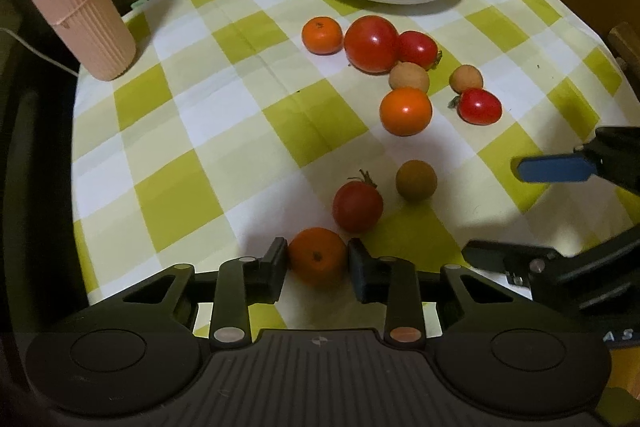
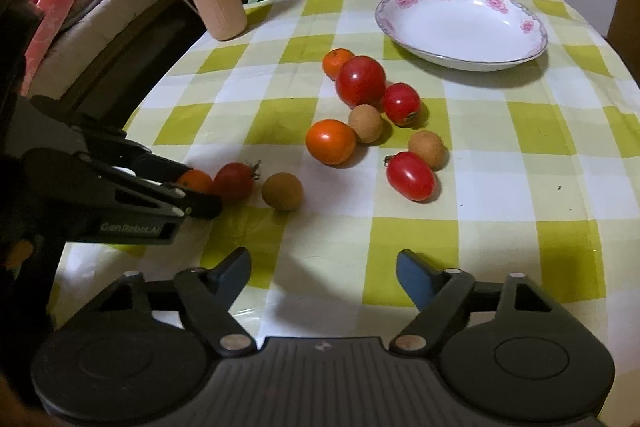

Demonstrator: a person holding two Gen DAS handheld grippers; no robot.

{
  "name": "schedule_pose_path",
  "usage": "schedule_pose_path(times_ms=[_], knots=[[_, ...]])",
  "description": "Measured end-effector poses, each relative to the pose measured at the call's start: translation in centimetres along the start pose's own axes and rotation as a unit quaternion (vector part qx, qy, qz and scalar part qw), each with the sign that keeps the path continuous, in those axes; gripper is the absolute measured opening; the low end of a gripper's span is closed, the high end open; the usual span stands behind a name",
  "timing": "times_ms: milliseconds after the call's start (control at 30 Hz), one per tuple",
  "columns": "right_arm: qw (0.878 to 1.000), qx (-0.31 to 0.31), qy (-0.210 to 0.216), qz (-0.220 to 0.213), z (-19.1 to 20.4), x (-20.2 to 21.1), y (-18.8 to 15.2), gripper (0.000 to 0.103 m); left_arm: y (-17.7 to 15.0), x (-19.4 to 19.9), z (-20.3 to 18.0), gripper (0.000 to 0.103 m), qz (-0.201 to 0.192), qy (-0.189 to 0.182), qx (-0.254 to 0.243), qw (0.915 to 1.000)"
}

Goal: Organize fruits
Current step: 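Grasp a tangerine with the left tool while the right tool grasps a brown round fruit, then carry both fruits into the white flowered bowl and open both tools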

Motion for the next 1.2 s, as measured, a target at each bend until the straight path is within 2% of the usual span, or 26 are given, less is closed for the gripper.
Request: schedule_pose_path(times_ms=[200, 267, 333, 367, 667, 767, 833, 1000, 1067, 1100, 1200], knots=[[0.999, 0.029, 0.009, -0.014, 0.7, -0.7, 1.4, 0.072, -0.2, 0.2, -0.2, 0.040, 0.003, -0.010, 0.008, 0.9999], [0.999, 0.038, 0.015, -0.011, 1.0, -1.2, 1.8, 0.067, -0.4, 0.3, -0.1, 0.040, 0.005, -0.011, 0.013, 0.9998], [0.999, 0.044, 0.024, -0.003, 1.1, -1.9, 1.9, 0.053, -0.5, 0.3, 0.0, 0.040, 0.007, -0.012, 0.017, 0.9998], [0.999, 0.044, 0.030, 0.001, 1.2, -2.3, 2.0, 0.051, -0.5, 0.2, 0.1, 0.040, 0.008, -0.010, 0.021, 0.9997], [0.995, 0.091, 0.046, -0.009, 2.2, -3.5, 2.7, 0.046, -0.6, 0.0, 1.1, 0.041, 0.020, -0.014, 0.045, 0.9987], [0.995, 0.089, 0.050, -0.012, 2.0, -3.8, 3.2, 0.037, -0.9, 0.0, 1.3, 0.043, 0.025, -0.015, 0.048, 0.9984], [0.995, 0.083, 0.052, -0.012, 1.8, -3.9, 3.5, 0.027, -0.9, 0.0, 1.2, 0.045, 0.026, -0.015, 0.045, 0.9986], [0.993, 0.111, 0.038, -0.011, 2.4, -3.8, 3.1, 0.025, -0.9, -0.1, 1.1, 0.051, 0.022, -0.007, 0.040, 0.9990], [0.993, 0.113, 0.034, -0.009, 2.4, -3.8, 3.0, 0.025, -0.8, -0.1, 1.1, 0.047, 0.019, -0.005, 0.039, 0.9990], [0.993, 0.112, 0.033, -0.008, 2.4, -3.7, 3.0, 0.025, -0.8, 0.0, 1.0, 0.040, 0.017, -0.001, 0.035, 0.9992], [0.994, 0.110, 0.026, -0.005, 2.2, -3.4, 2.7, 0.025, -0.9, 0.1, 0.7, 0.040, 0.012, 0.012, 0.027, 0.9995]])
Point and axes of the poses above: each gripper's, at about its wrist camera, not at the fingertips, and x roughly against the way its jaws point, z to its left, y to its top, the point moved 8 cm from there along -x, roughly the way its jaws point, and after that the axes turned 6 degrees about y, right-handed, at the moved point
